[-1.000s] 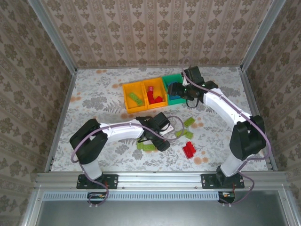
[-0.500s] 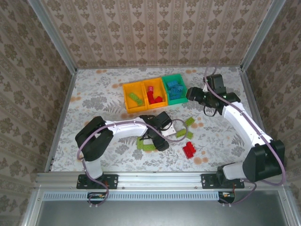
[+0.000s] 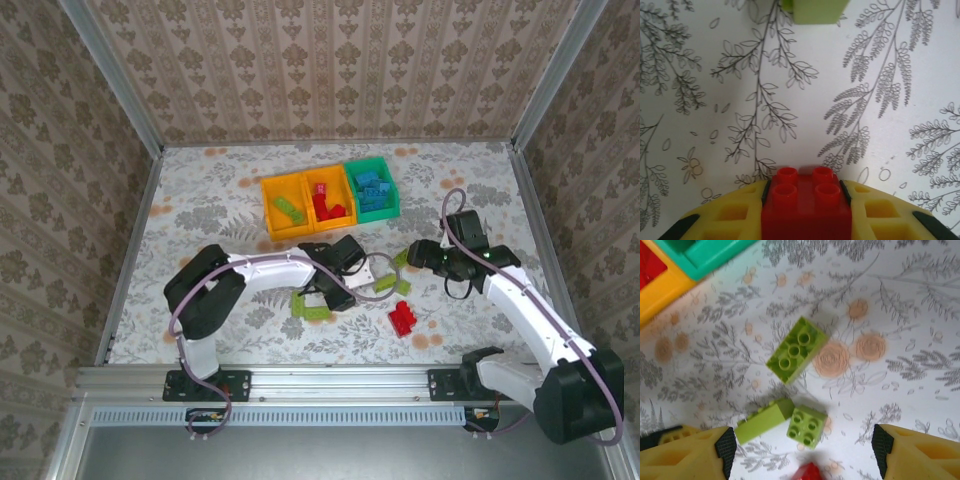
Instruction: Sort the legos into containers by color
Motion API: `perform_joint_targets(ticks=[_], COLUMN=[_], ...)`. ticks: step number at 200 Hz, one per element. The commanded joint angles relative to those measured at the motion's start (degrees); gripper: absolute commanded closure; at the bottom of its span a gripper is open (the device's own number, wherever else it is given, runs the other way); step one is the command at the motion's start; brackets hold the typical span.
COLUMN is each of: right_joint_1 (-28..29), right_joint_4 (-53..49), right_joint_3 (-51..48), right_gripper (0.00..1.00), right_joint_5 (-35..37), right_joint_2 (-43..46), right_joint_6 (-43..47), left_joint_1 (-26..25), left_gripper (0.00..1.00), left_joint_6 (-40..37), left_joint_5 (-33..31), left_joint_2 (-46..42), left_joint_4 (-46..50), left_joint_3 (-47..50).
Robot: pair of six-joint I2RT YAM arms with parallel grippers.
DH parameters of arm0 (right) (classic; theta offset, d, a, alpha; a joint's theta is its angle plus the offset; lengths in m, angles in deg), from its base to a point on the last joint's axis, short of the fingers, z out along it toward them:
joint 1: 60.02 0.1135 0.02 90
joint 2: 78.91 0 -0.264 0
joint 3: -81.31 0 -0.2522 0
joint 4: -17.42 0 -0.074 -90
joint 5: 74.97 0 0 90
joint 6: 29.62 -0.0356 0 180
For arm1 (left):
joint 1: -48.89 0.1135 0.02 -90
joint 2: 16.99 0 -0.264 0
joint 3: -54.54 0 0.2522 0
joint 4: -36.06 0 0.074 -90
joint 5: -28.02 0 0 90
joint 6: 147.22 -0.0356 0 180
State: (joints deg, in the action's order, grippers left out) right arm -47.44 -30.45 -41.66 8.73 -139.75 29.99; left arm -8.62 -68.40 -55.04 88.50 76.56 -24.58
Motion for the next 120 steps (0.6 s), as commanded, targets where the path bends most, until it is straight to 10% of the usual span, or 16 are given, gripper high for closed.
perform_joint_targets(ticks=[1, 120], right_joint_1=[3.56, 18.55], right_joint_4=[-2.11, -0.09], right_joint_3=[-3.74, -10.57], right_gripper=[0.26, 0.31], right_joint_5=[-1.18, 5.31], right_joint_2=[2.59, -3.04], right_joint_6=[-1.35, -8.61], left_joint_1=[1.89, 17.23], left_gripper=[0.76, 0.8], left_joint_6=[1.33, 9.17], left_joint_5=[0.53, 2.4], left_joint_2=[-1.52, 1.42], left_joint_4=[-0.27, 2.03], left_joint_3=[-0.44, -22.8])
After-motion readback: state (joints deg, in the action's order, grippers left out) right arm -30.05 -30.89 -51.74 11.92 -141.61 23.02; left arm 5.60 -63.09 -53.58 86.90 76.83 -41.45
